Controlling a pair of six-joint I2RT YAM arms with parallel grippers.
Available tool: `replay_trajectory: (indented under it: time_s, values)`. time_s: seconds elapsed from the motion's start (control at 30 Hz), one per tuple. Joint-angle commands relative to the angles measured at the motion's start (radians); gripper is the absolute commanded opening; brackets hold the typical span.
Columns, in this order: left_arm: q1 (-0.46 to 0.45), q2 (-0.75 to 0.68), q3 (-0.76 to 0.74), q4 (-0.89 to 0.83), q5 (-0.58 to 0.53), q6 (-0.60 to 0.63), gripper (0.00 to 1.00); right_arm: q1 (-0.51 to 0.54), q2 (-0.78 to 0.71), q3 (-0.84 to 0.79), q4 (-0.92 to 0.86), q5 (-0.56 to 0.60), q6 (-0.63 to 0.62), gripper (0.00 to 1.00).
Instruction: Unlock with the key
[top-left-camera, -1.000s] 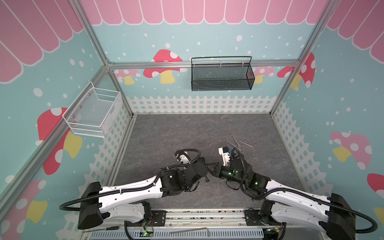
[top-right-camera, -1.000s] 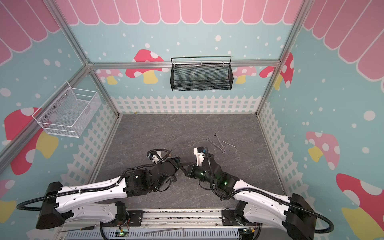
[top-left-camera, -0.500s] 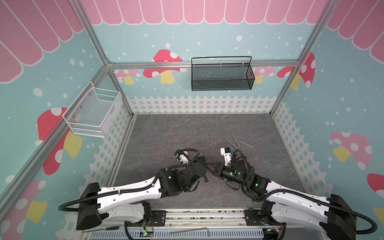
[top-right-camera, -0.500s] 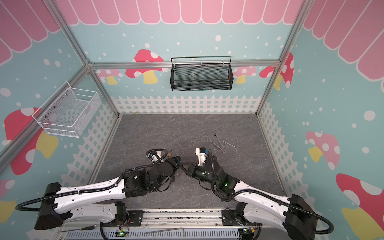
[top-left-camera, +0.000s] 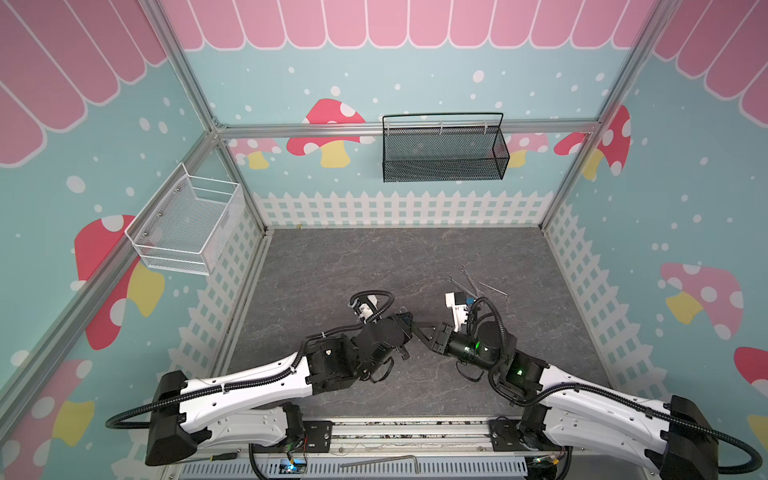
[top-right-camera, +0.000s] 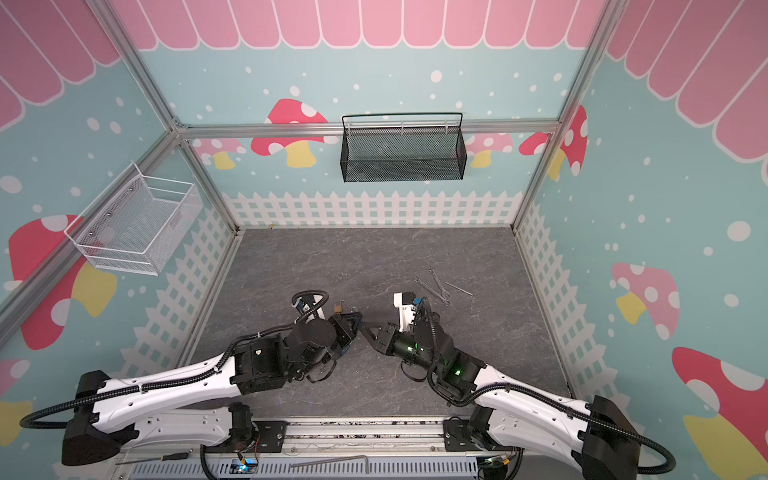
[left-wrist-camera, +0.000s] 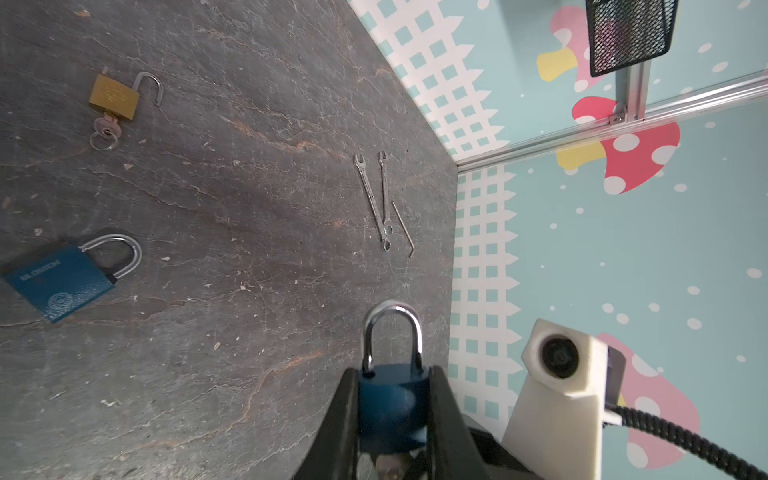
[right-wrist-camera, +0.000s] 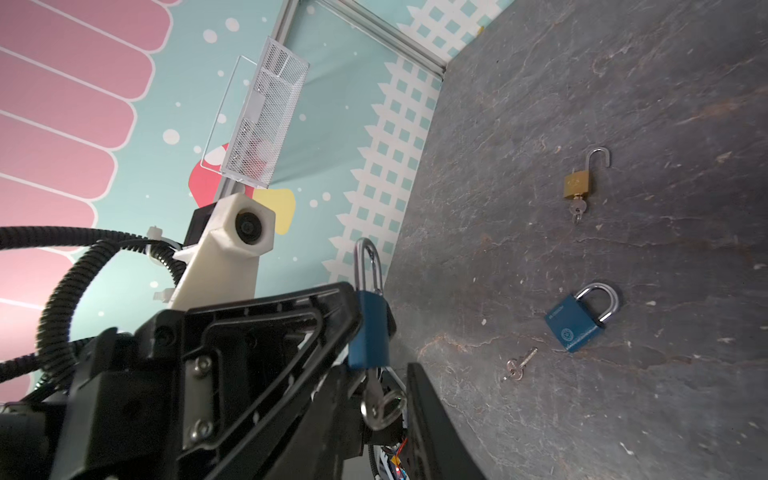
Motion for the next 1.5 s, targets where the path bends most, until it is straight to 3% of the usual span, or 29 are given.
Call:
replay_trajectory:
  time_s: [0.0,0.23,0.33,0.47,0.67,0.9,1.0,1.27,1.47]
  values:
    - [0.042,-0.039,0.034,-0.061,0.052,0.089,0.00,-0.004,-0.022,0.026,-0.040,0.035,-0.047,0.33]
    - [0.115,-0.090,0.065,-0.170,0.043,0.252,0.00,-0.022,-0.090,0.061,-0.205,0.059,-0.172,0.52]
    - [0.123,-0.094,0.097,-0.211,0.024,0.389,0.00,-0.045,-0.115,0.089,-0.304,0.065,-0.231,0.64]
    - [0.122,-0.058,0.131,-0.243,0.026,0.554,0.00,-0.089,-0.121,0.135,-0.416,0.034,-0.310,0.72]
    - [0.113,0.010,0.105,-0.130,0.114,0.845,0.00,-0.165,-0.091,0.233,-0.610,-0.020,-0.430,0.77]
    - [0.069,0.020,-0.009,0.104,0.115,1.052,0.00,-0.187,-0.004,0.379,-0.818,-0.034,-0.606,0.82]
    - [0.038,0.025,-0.073,0.236,0.065,1.136,0.00,-0.188,0.026,0.434,-0.868,-0.028,-0.645,0.83]
    - [0.001,0.045,-0.153,0.427,0.032,1.228,0.00,-0.188,0.102,0.553,-0.906,-0.081,-0.762,0.84]
    - [-0.011,0.043,-0.155,0.443,0.027,1.245,0.00,-0.188,0.155,0.611,-0.939,-0.029,-0.794,0.84]
